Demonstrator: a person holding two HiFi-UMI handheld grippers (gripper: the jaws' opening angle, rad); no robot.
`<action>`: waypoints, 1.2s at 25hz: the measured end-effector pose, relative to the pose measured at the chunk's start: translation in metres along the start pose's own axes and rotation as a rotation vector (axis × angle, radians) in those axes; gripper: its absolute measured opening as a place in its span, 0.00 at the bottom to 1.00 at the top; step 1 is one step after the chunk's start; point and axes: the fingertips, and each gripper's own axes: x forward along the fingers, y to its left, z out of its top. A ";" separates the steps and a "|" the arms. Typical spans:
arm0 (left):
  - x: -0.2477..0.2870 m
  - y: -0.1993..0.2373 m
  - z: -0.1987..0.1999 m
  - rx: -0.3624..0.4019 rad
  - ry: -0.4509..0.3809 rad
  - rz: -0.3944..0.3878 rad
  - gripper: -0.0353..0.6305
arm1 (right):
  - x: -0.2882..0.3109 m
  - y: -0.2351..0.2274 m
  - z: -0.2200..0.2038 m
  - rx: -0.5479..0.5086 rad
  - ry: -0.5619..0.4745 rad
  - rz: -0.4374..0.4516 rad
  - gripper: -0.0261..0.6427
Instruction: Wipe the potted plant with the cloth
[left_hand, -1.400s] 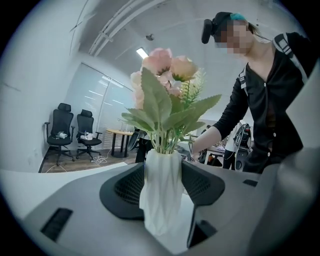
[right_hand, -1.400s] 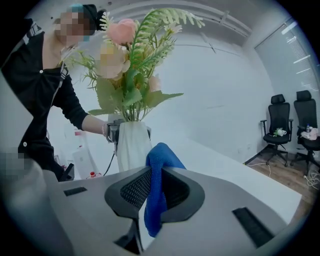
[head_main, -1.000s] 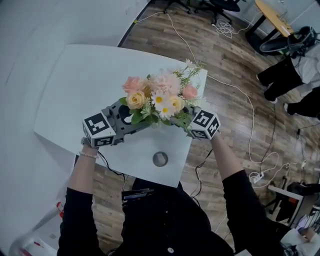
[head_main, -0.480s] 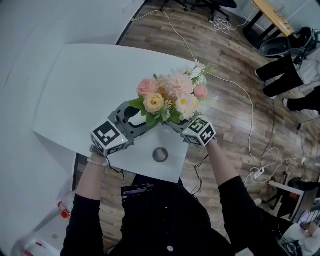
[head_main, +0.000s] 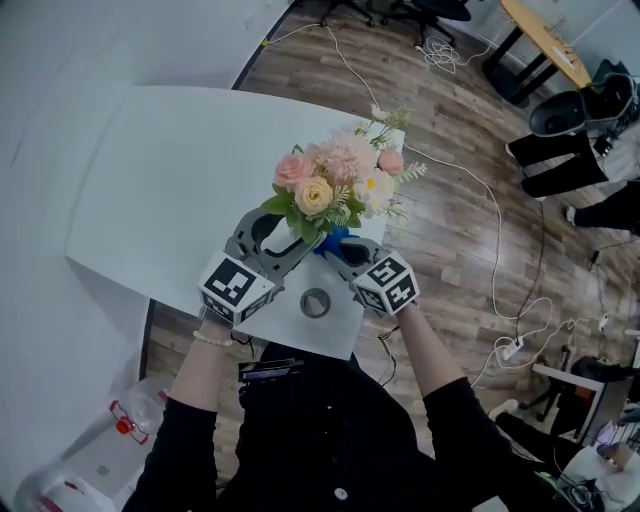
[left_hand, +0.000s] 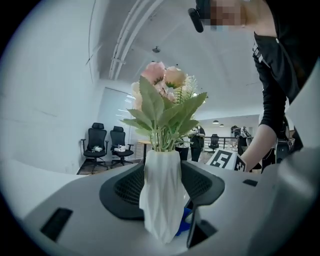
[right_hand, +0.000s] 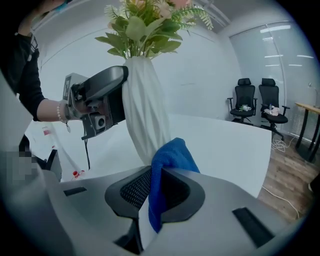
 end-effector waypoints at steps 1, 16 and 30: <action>0.000 -0.004 0.001 -0.006 0.002 0.028 0.41 | -0.005 0.007 -0.003 0.004 -0.004 0.004 0.15; -0.011 -0.026 -0.010 -0.005 0.005 0.185 0.41 | -0.078 0.050 0.002 0.223 -0.196 -0.135 0.15; -0.014 -0.031 0.000 -0.058 0.012 0.158 0.42 | -0.114 0.024 0.027 0.214 -0.261 -0.264 0.15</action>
